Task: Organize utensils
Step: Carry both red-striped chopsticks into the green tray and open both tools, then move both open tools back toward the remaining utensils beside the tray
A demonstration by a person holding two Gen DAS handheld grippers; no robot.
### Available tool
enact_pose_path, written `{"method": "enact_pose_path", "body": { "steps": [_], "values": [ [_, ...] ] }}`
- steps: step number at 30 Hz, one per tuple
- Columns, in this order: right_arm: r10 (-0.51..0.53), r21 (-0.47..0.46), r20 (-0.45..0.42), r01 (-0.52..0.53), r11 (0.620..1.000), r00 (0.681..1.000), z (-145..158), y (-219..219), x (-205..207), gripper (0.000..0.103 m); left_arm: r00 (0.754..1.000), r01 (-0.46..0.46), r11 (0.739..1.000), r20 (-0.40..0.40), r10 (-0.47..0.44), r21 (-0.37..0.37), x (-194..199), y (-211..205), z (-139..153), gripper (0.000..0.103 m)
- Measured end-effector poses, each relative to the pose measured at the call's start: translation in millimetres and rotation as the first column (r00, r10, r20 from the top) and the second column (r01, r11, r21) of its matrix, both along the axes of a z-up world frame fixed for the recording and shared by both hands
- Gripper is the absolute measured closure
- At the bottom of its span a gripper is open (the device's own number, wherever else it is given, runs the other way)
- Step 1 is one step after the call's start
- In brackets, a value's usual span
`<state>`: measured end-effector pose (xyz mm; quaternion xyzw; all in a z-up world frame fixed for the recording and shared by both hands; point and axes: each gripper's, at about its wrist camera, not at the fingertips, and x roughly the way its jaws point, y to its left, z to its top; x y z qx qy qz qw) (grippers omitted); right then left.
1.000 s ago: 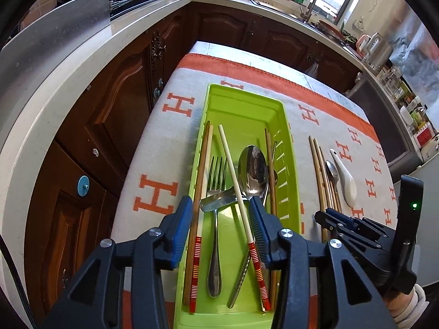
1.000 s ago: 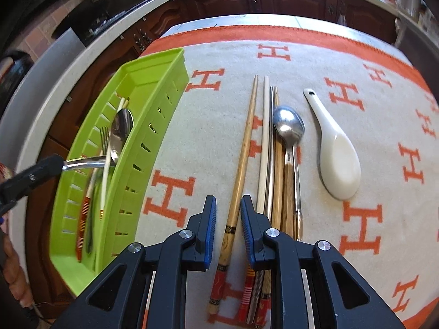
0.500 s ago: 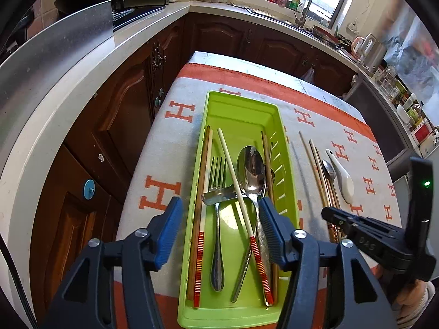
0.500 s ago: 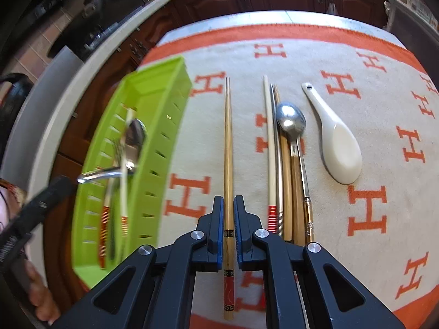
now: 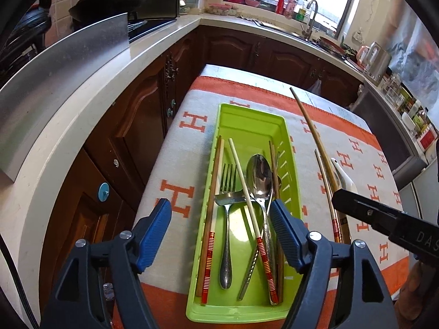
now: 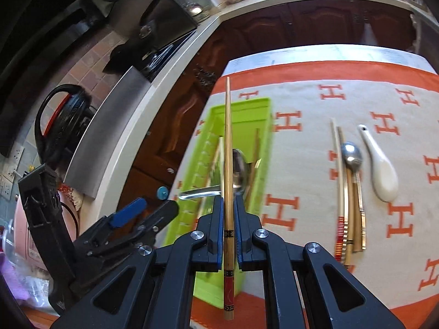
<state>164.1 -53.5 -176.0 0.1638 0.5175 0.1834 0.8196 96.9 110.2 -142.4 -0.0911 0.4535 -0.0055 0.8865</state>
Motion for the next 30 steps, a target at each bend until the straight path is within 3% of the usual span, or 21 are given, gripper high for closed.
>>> {"method": "enact_pose_path", "body": {
  "steps": [9, 13, 30],
  "values": [
    [0.020, -0.014, -0.061, -0.021, 1.000, 0.998, -14.5, 31.7, 11.8, 0.095, 0.996, -0.082, 0.996, -0.036, 0.083, 0.048, 2.0, 14.2, -6.5, 0.026],
    [0.023, -0.006, -0.068, -0.023, 1.000, 0.997, -21.9, 30.1, 13.7, 0.080, 0.994, -0.089, 0.994, -0.057, 0.092, 0.062, 3.4, 13.9, -11.1, 0.026],
    [-0.033, -0.158, 0.022, 0.036, 0.987, 0.999, -17.1, -22.9, -7.3, 0.080, 0.996, -0.035, 0.998, -0.076, 0.039, 0.052, 1.5, -14.6, -8.6, 0.024]
  ]
}}
